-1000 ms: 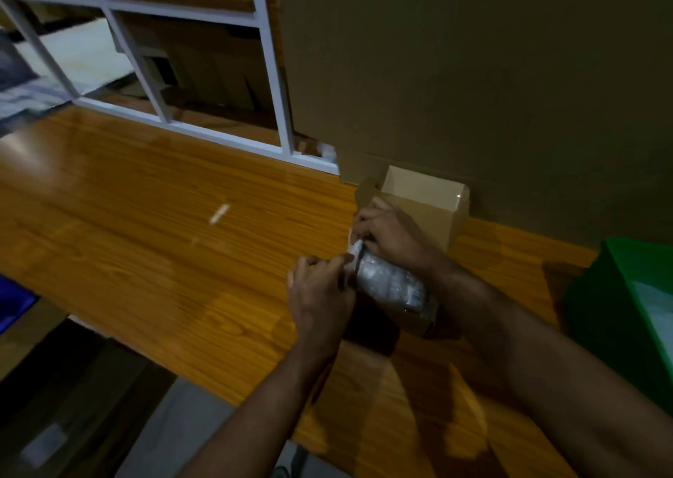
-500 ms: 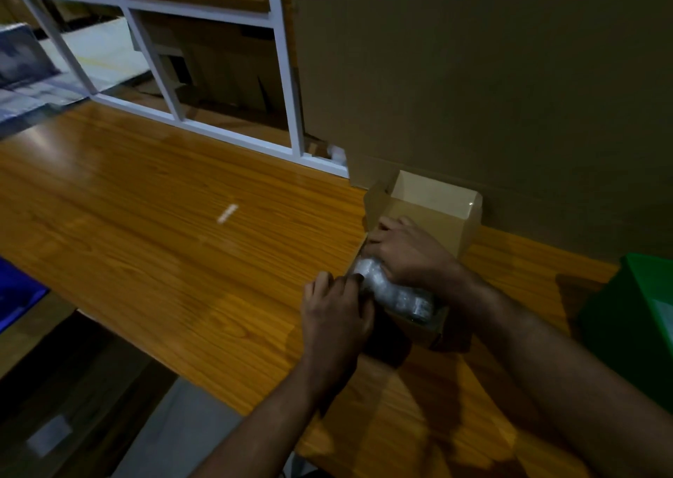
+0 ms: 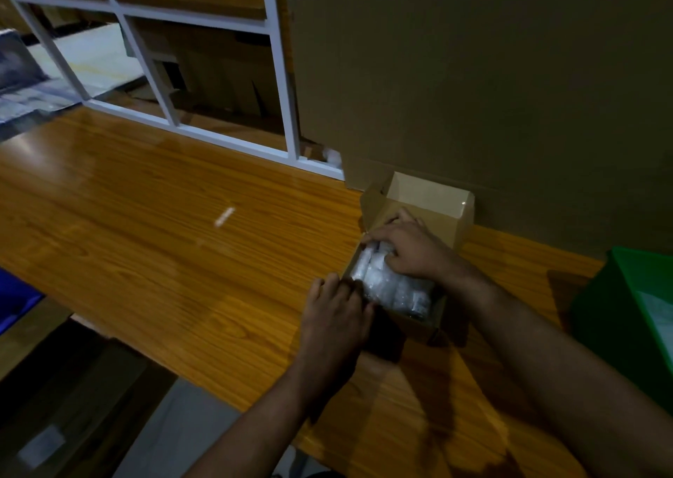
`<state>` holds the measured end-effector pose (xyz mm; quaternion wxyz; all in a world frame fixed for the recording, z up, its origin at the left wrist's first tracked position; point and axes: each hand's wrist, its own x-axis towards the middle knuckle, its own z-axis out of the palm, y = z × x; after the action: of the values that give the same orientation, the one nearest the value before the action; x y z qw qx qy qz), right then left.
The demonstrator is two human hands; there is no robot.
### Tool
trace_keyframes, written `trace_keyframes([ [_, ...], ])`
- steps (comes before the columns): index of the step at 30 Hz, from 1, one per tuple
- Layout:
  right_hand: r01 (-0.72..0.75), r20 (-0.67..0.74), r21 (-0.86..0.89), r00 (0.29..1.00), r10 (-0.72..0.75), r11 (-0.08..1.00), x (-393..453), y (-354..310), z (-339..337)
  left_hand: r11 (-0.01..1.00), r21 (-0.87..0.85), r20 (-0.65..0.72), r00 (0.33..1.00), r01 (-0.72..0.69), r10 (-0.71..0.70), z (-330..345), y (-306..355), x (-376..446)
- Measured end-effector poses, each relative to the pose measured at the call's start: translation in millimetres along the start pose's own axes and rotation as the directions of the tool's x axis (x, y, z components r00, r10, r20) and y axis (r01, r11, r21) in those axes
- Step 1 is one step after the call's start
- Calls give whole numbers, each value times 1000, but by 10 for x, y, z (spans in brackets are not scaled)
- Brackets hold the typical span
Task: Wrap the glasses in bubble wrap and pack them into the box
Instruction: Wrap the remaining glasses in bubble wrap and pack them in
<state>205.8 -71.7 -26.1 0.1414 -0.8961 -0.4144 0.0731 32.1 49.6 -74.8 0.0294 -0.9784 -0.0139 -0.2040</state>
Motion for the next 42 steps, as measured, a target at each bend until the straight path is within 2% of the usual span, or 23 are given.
trace_keyframes([
  [5, 76, 33, -252, 997, -70, 965, -87, -143, 60, 995, -96, -34, 999, -32, 29, 8, -4, -15],
  [8, 81, 16, -337, 997, -80, 938, -117, -261, 111, 997, -76, 15, 1000, -26, 27, -11, -14, 0],
  [12, 18, 34, -336, 999, -7, 942, -87, -366, 87, 988, -156, 93, 996, 11, 3, -2, -57, 22],
  [17, -108, -48, -270, 994, 98, 957, -142, -440, 84, 973, -224, 57, 996, -55, 69, -12, -196, -74],
  [19, -134, -3, -283, 990, 139, 950, -157, -537, 110, 971, -232, 86, 993, -62, 84, -48, -233, -74],
  [23, -167, 116, -361, 968, 222, 918, -79, -704, 57, 960, -278, 293, 954, 19, 66, -175, -259, 93],
  [25, -208, 133, -375, 952, 275, 903, -80, -788, 6, 957, -290, 307, 945, -16, 109, -198, -304, 114],
  [28, -322, 35, -315, 936, 350, 893, -229, -909, -44, 944, -319, 258, 950, -87, 175, -178, -404, 30],
  [32, -385, -188, -306, 921, 341, 871, -623, -1048, -112, 895, -408, 188, 943, -179, 275, -198, -468, -56],
  [35, -478, -274, -302, 872, 405, 825, -1026, -1084, -260, 858, -440, 168, 914, -266, 369, -306, -355, -84],
  [38, -556, -448, -279, 796, 406, 783, -1581, -977, -468, 803, -489, 142, 877, -340, 458, -439, -158, -146],
  [40, -663, -575, -207, 677, 458, 720, -2027, -822, -601, 759, -516, 94, 854, -397, 511, -485, 3, -201],
  [42, -778, -661, -66, 503, 557, 624, -2486, -613, -727, 711, -557, 39, 842, -429, 539, -517, 193, -237],
])
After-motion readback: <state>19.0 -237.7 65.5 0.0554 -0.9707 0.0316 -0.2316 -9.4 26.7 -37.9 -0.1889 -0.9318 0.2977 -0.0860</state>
